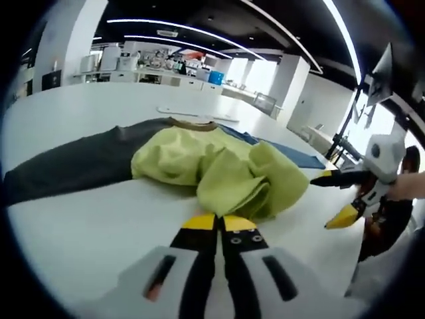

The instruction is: Fold the garment on the visible template until the final outline fits inside the template.

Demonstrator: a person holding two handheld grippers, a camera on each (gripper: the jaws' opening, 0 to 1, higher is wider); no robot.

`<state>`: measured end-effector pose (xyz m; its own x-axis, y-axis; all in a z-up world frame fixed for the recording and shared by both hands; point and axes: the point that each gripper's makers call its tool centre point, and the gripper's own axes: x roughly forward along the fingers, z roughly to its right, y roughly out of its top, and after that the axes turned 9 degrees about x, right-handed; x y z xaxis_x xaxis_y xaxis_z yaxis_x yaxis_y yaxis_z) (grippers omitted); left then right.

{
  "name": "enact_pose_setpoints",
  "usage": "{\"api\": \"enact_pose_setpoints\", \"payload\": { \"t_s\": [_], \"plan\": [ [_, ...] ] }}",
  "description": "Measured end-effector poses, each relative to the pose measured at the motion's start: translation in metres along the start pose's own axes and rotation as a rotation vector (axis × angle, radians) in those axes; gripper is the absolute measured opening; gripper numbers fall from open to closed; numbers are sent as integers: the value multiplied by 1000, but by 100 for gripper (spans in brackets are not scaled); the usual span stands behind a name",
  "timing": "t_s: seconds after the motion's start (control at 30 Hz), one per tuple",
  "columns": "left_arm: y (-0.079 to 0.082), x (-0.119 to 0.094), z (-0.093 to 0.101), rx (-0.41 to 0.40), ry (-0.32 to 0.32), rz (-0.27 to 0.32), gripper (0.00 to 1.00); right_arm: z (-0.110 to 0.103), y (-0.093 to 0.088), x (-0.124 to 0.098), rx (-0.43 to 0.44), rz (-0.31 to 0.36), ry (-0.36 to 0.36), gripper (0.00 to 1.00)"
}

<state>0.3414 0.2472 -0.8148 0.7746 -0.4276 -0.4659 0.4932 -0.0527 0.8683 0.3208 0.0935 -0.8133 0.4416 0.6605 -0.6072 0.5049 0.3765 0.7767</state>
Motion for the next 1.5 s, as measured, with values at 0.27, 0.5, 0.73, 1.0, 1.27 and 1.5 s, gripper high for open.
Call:
{"api": "enact_pose_setpoints", "payload": {
  "t_s": [0.27, 0.5, 0.73, 1.0, 1.27, 1.5],
  "plan": [
    [1, -2, -4, -22, 4, 1, 0, 4, 3, 9, -62, 39, -75, 47],
    [0, -8, -8, -22, 8, 3, 0, -10, 0, 27, -48, 41, -63, 42],
    [-1, -15, -8, -27, 12, 7, 0, -15, 2, 38, -75, 34, -75, 38],
    [-2, -16, -10, -43, 15, 12, 0, -13, -1, 56, -95, 18, -123, 24],
    [-1, -19, -12, -41, 23, 21, 0, -14, 5, 64, -67, 45, -143, 16],
    [-5, -20, -11, -55, 23, 20, 0, -17, 10, 65, -50, 64, -179, 12]
  ]
}}
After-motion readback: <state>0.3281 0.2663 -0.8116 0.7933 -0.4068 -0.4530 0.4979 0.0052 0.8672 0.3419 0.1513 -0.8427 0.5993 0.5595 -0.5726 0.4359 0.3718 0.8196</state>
